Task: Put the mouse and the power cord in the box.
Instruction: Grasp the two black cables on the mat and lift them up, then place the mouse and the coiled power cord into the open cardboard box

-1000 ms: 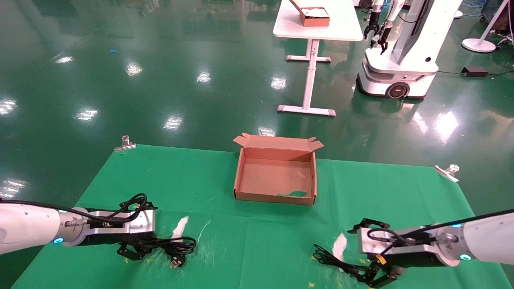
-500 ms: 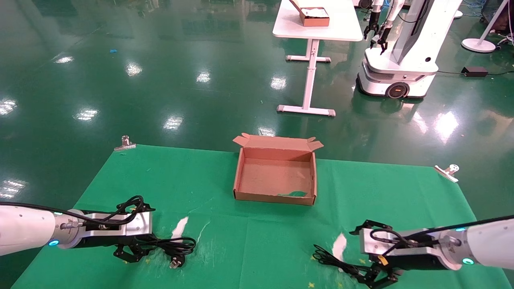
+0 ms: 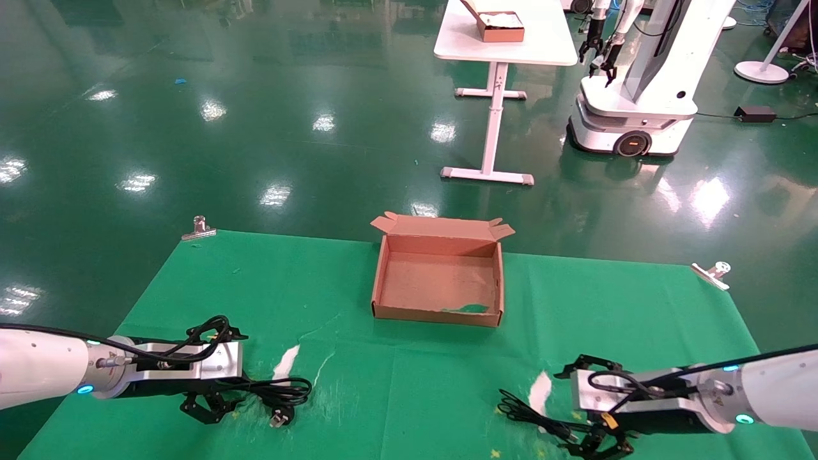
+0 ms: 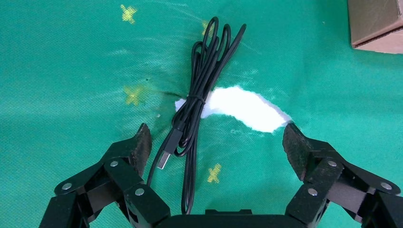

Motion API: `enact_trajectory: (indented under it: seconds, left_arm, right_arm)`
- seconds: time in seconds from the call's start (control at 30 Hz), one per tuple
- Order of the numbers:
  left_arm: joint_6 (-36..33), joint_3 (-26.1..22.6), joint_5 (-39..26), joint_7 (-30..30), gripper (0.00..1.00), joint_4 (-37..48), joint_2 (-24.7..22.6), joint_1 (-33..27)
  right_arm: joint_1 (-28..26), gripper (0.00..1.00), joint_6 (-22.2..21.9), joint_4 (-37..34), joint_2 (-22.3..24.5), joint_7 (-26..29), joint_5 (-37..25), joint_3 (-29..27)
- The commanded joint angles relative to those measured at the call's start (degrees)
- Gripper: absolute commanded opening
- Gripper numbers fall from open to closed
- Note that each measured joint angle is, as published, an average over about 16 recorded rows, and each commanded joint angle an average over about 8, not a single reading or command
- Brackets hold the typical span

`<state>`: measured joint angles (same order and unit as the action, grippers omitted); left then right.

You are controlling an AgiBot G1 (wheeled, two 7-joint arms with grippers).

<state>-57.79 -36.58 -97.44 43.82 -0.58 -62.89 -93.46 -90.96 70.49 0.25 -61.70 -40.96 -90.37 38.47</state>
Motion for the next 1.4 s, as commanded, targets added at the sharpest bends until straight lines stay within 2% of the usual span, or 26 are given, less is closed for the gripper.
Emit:
enact_trajectory:
  seconds: [0.03, 1.4]
  left_arm:
    - [0.0, 0.0, 0.1, 0.0, 0.01, 0.1, 0.0, 0.0]
    - [0.0, 0.0, -0.1, 0.0, 0.00, 0.0, 0.0, 0.0]
  right_arm:
    - [0.0, 0.00, 0.0, 0.1, 0.0, -0.2, -0.1, 0.1]
    - [0.0, 0.00, 0.0, 0.0, 0.0, 0.1, 0.0, 0.0]
